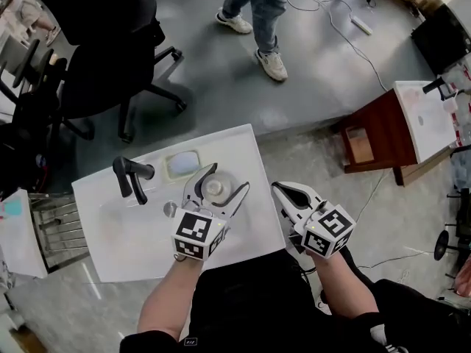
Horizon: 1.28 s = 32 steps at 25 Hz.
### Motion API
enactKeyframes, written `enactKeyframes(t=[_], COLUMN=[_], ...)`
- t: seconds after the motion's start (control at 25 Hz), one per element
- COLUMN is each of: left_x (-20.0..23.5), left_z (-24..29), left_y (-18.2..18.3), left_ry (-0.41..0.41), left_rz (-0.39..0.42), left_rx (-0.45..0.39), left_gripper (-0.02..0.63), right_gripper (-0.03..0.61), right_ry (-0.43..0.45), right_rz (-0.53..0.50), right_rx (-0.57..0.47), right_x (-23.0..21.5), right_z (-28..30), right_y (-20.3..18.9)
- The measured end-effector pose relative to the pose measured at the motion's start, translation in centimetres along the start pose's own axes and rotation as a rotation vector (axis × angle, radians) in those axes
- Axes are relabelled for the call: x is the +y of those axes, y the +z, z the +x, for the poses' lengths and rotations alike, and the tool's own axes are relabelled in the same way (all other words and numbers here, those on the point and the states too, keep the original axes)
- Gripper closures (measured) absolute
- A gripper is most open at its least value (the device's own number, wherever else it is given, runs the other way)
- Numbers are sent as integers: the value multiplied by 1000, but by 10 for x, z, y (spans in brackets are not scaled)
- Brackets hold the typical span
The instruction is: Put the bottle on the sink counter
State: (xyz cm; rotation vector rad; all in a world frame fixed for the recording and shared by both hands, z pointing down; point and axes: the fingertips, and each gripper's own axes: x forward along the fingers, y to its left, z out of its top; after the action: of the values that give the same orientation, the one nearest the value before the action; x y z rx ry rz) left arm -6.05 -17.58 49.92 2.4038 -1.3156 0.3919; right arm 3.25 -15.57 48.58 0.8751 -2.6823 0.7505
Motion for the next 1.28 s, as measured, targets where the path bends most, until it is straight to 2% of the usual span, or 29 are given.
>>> enactKeyframes(t=[0.72,1.08,1.28], left_x=[-34,-52,-63], left_z=[67,89,91], left_y=[-56,-80,-88], left_ry=[-89,-136,-165], left_rz=[24,83,143], left_rx=[119,173,197], left_gripper=[258,258,258], right_gripper=[565,565,565], right_ry=[-59,-76,-77], right_rz=[23,35,39], right_rx=[5,11,15], right_x=[-11,-23,-26], right_z=[-28,-34,-35], right_y=[-11,-16,-17])
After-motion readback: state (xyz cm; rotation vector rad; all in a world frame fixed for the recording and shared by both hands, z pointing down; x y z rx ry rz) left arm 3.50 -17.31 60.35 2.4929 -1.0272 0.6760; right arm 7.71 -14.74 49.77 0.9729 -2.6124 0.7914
